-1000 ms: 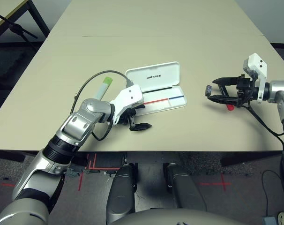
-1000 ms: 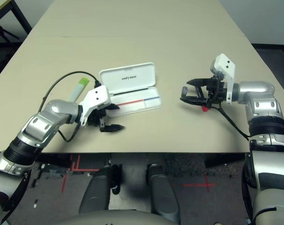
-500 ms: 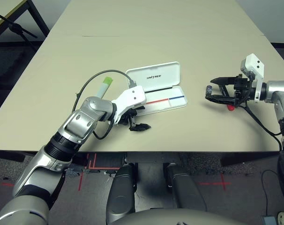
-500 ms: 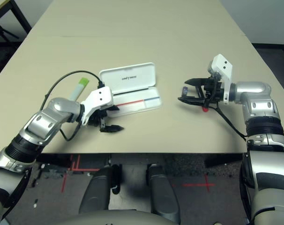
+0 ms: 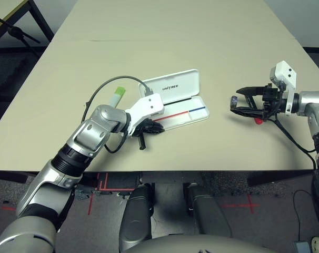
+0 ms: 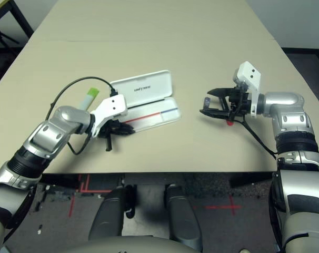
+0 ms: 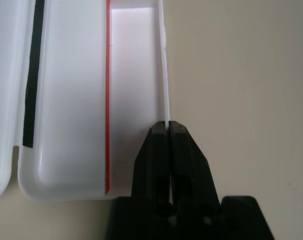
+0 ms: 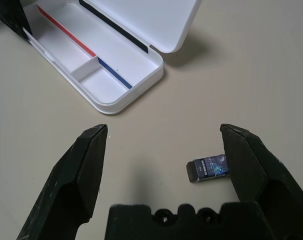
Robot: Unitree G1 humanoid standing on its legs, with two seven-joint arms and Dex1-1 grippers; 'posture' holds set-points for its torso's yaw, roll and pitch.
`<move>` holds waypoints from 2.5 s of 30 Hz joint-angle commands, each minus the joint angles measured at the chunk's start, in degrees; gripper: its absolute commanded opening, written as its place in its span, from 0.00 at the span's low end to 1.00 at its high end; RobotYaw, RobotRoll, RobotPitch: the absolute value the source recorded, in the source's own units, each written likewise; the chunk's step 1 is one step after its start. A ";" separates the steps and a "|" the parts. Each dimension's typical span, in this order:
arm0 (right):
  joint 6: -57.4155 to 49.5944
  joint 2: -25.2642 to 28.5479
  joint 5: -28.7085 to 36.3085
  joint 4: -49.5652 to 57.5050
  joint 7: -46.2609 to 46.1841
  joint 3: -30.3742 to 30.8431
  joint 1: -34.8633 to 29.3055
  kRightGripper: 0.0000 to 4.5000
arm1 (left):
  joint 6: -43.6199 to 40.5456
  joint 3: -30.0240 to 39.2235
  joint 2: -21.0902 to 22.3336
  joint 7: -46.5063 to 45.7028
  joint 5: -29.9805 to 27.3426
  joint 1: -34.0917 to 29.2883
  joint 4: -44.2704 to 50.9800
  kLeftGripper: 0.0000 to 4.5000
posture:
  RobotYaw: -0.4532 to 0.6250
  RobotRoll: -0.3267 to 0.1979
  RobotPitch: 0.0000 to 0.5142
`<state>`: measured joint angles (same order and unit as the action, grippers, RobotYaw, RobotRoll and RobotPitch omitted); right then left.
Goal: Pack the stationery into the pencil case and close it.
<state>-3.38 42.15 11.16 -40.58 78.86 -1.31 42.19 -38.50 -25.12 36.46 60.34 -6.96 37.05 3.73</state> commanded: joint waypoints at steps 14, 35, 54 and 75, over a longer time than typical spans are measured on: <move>2.68 -0.44 -1.45 -3.47 -0.57 0.94 1.02 1.00 | 8.13 -0.47 4.07 8.42 0.21 -1.61 7.73 0.01 | 0.43 0.62 0.33; 4.82 -0.92 -2.60 -5.96 -0.83 0.98 2.13 1.00 | 5.30 -0.75 5.48 10.35 -0.13 -4.48 9.17 0.01 | 0.43 0.62 0.32; 6.93 -2.04 -3.70 -9.41 -1.28 1.45 4.72 1.00 | 3.06 3.58 6.16 9.20 -2.77 -5.35 13.70 0.99 | 0.45 0.62 0.27; -16.29 3.91 -2.03 8.58 -4.91 -0.09 0.05 1.00 | 1.07 16.87 6.08 2.62 -11.55 -6.60 16.18 0.99 | 0.44 0.62 0.25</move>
<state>-17.47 44.81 8.42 -34.67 74.80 -0.68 43.13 -38.59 -9.60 42.99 63.45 -16.94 30.74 20.90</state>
